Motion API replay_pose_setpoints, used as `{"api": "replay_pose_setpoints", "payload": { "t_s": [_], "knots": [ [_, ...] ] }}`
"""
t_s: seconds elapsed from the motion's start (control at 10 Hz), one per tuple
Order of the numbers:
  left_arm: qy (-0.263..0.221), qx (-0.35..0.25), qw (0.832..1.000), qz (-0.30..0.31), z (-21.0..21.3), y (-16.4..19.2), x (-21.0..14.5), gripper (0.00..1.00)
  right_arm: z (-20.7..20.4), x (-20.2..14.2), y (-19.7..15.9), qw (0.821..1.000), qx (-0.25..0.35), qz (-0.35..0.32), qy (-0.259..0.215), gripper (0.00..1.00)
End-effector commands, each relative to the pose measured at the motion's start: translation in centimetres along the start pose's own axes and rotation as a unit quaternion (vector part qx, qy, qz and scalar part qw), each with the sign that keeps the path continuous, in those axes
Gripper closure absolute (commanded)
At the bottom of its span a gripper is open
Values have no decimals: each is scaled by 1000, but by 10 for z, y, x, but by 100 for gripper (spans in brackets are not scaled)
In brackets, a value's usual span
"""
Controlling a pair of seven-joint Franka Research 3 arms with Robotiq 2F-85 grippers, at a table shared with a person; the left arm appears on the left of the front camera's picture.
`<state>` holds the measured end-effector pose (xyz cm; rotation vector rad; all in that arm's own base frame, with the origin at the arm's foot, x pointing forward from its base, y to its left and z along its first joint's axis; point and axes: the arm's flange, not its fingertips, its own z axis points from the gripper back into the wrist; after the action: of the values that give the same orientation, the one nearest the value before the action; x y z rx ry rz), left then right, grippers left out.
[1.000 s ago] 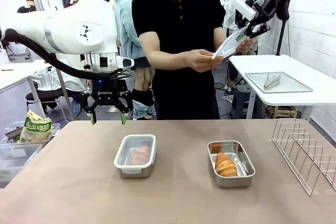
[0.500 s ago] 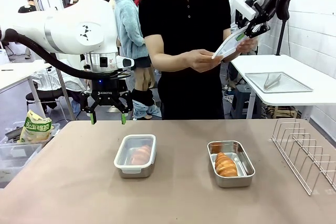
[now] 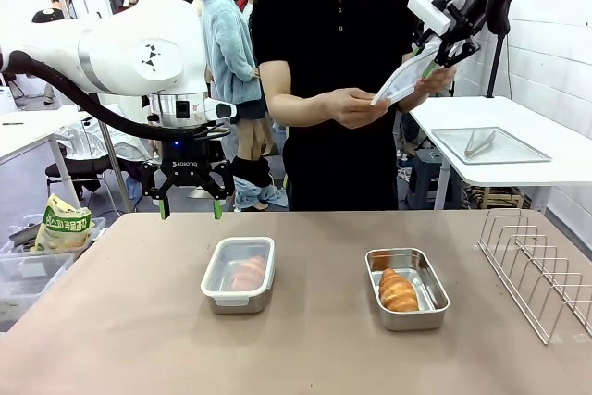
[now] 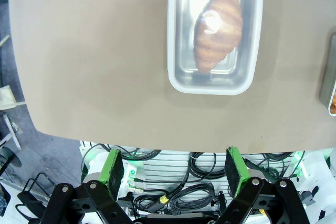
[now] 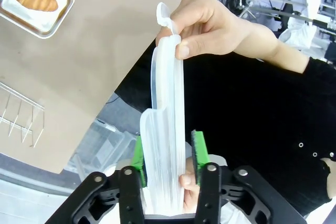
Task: Place the bread in airtight containers.
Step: Release when the human grabs the Airtight Container lid.
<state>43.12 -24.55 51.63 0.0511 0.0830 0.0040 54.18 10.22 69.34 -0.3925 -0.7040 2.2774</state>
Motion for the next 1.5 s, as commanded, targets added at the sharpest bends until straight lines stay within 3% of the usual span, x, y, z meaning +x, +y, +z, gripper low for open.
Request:
{"api": "replay_pose_setpoints", "payload": {
  "t_s": [0.0, 0.1, 0.6, 0.7, 0.8, 1.4],
  "knots": [
    [2, 1, 1000, 1, 2, 2, -1, 0, 2, 1, 1, 1000, 2, -6, 6, 16],
    [2, 1, 1000, 1, 2, 2, -1, 0, 1, 0, 1, 1000, 3, -6, 6, 0],
    [2, 1, 1000, 1, 2, 2, -1, 0, 1, 1, 0, 1000, 14, -7, 7, 0],
    [2, 1, 1000, 1, 2, 2, -1, 0, -11, 0, -4, 997, 75, 9, -2, 0],
    [2, 1, 1000, 1, 2, 2, -1, 0, 0, -2, 1, 1000, 1, -2, 2, 0],
    [2, 1, 1000, 1, 2, 2, -1, 0, 0, -2, 1, 1000, 1, -2, 2, 0]
  ]
}}
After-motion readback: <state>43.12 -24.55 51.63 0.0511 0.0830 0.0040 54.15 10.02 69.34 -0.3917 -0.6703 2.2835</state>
